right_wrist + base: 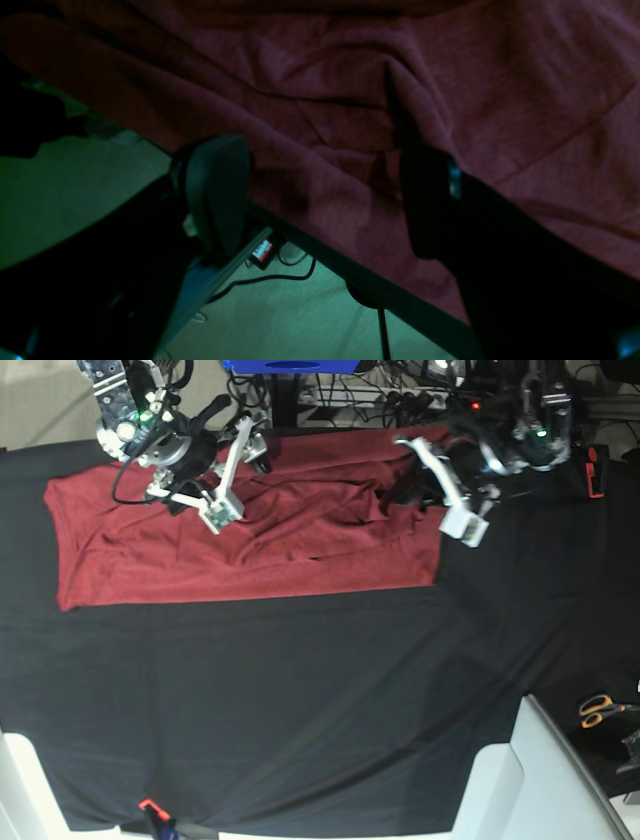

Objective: Fold the T-shirt properly
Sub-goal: 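Fold the strip's end with the left gripper toward the right gripper, then raise the left gripper away and tuck the fold with the right gripper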

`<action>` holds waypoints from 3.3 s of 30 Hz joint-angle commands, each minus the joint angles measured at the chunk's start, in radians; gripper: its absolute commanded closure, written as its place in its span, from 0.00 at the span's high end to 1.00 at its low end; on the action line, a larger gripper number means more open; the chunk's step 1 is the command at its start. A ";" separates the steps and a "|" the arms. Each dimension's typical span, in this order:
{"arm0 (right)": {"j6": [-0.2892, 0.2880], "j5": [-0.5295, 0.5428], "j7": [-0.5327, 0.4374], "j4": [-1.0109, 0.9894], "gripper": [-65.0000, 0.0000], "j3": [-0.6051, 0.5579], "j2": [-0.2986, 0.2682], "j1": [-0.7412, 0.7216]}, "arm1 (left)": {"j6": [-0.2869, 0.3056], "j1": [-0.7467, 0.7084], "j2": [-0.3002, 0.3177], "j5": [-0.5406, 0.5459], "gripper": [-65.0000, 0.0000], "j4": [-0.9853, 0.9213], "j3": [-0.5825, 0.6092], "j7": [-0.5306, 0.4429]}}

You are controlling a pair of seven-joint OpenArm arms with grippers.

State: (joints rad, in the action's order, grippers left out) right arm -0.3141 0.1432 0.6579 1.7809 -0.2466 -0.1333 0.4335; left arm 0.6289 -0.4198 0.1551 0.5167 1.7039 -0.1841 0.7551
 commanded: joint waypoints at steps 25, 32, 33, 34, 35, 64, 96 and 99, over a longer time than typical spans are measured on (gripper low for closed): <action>-0.004 0.002 -0.016 0.021 0.67 0.192 0.039 0.001 | -0.202 0.266 -0.128 0.016 0.00 -0.137 0.349 -0.026; -0.004 0.002 -0.016 0.020 0.67 0.192 0.039 0.000 | -0.202 0.322 -0.180 0.016 0.00 -0.193 0.349 -0.027; -0.004 0.002 -0.016 0.020 0.67 0.192 0.039 0.000 | -0.202 0.330 -0.185 0.016 0.00 -0.198 0.349 -0.026; -0.004 0.002 -0.016 0.018 0.67 0.192 0.039 0.000 | -0.202 0.333 -0.191 0.016 0.00 -0.204 0.349 -0.026; -0.004 0.002 -0.016 0.018 0.67 0.192 0.039 0.000 | -0.202 0.341 -0.199 0.016 0.00 -0.212 0.349 -0.026; -0.004 0.002 -0.016 0.021 0.67 0.192 0.037 -0.005 | -0.202 0.445 -0.249 0.016 0.42 -0.396 0.421 -0.032; 0.003 -0.006 0.030 0.165 0.67 -0.349 -0.130 -0.238 | -0.194 0.008 0.126 0.020 0.00 -0.094 -0.555 0.068; 0.003 -0.006 0.098 0.066 0.67 -0.414 -0.079 -0.330 | -0.183 -0.034 0.126 0.016 0.00 -0.137 -0.627 0.067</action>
State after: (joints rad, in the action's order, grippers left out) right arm -0.3038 0.1280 0.7723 1.8301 -0.6586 -0.2142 0.1108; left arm 0.4450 -0.4484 0.2646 0.5240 1.5547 -0.8032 0.8337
